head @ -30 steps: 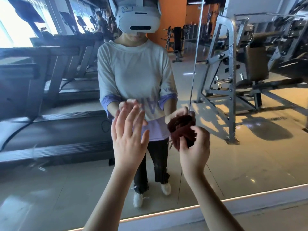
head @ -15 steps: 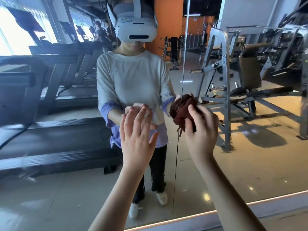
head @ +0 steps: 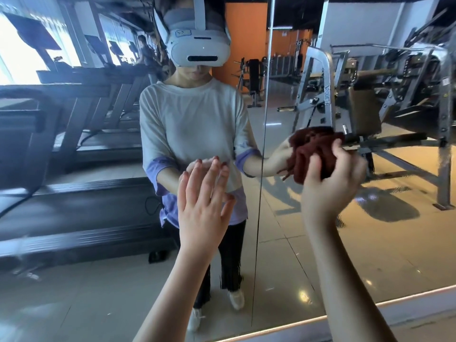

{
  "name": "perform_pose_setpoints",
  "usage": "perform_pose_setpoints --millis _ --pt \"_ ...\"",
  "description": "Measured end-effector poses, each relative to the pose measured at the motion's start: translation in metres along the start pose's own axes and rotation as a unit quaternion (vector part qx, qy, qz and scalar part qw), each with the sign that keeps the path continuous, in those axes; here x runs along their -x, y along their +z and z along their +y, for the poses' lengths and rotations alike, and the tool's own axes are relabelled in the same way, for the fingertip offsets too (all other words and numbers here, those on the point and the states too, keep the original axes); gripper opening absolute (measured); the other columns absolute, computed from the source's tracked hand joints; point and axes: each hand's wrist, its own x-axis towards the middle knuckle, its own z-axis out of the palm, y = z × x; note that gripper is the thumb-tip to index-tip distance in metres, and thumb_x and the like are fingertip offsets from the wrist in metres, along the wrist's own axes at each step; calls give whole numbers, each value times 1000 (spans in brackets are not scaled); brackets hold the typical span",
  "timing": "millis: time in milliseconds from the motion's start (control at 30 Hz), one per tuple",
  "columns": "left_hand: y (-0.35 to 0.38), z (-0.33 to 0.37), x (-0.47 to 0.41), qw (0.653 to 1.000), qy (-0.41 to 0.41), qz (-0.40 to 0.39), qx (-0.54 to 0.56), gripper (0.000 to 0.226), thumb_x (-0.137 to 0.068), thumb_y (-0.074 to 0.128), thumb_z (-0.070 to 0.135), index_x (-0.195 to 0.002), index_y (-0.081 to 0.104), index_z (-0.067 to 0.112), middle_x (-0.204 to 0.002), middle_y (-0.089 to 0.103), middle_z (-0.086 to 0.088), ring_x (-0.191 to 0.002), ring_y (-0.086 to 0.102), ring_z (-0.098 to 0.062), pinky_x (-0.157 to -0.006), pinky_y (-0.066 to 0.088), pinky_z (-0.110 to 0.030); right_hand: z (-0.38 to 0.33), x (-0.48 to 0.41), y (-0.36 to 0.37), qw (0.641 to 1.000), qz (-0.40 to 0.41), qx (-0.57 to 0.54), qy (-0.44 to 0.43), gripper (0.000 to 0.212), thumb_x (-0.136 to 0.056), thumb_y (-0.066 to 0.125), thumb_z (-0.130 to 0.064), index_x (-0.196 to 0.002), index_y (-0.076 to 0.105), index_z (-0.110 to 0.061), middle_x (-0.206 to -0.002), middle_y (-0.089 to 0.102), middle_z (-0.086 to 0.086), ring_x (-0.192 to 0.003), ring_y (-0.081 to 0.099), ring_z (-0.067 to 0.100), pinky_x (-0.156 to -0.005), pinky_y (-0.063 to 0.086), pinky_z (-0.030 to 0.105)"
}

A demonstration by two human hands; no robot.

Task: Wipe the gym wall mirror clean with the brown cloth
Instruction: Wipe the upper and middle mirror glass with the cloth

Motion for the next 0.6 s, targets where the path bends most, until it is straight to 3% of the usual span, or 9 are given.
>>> perform_pose_setpoints --millis 67,133,233,367,433,533,600 --pt "1 1 0 1000 -2 3 1 65 -82 80 21 -140 53 10 -149 45 -7 -140 37 -33 -114 33 -53 -3 13 -2 999 -18 0 30 35 -93 61 -21 -126 60 -9 -126 53 21 -114 50 27 -77 46 33" --pt "2 2 1 1000 -3 7 -3 69 -81 79 20 -142 49 12 -149 46 -8 -139 38 -35 -113 34 -54 -7 34 -2 997 -56 3 -48 34 -92 60 -22 -124 57 -12 -121 56 22 -108 56 34 -73 49 33" --pt "3 3 1 1000 -5 4 -4 72 -82 79 21 -145 44 14 -151 41 -6 -140 37 -36 -115 31 -53 -4 44 -5 984 -105 7 -142 32 -89 62 -22 -120 57 -13 -113 60 20 -101 56 27 -69 51 33" --pt "3 3 2 1000 -4 7 -4 70 -84 77 20 -146 44 14 -152 38 -5 -141 36 -36 -118 28 -51 12 19 -10 998 -57 -22 17 34 -91 62 -24 -121 59 -8 -123 56 17 -109 58 26 -73 58 45" --pt "3 2 2 1000 -2 5 -5 69 -85 76 22 -145 44 14 -152 38 -5 -141 36 -36 -118 28 -50 12 22 -10 998 -47 -12 49 36 -91 62 -22 -125 57 -10 -126 53 16 -111 55 24 -76 57 45" --pt "4 0 3 1000 -2 3 -4 69 -85 78 23 -145 45 14 -152 38 -5 -141 37 -36 -118 28 -51 6 56 -10 996 -88 6 -23 37 -87 62 -18 -123 53 -18 -123 56 19 -107 56 34 -73 50 36" --pt "5 1 3 1000 -4 3 -2 70 -84 79 22 -145 45 13 -152 38 -5 -141 37 -37 -118 28 -51 8 72 -13 986 -133 11 -95 34 -86 62 -21 -118 55 -16 -115 60 17 -100 58 30 -70 53 37"
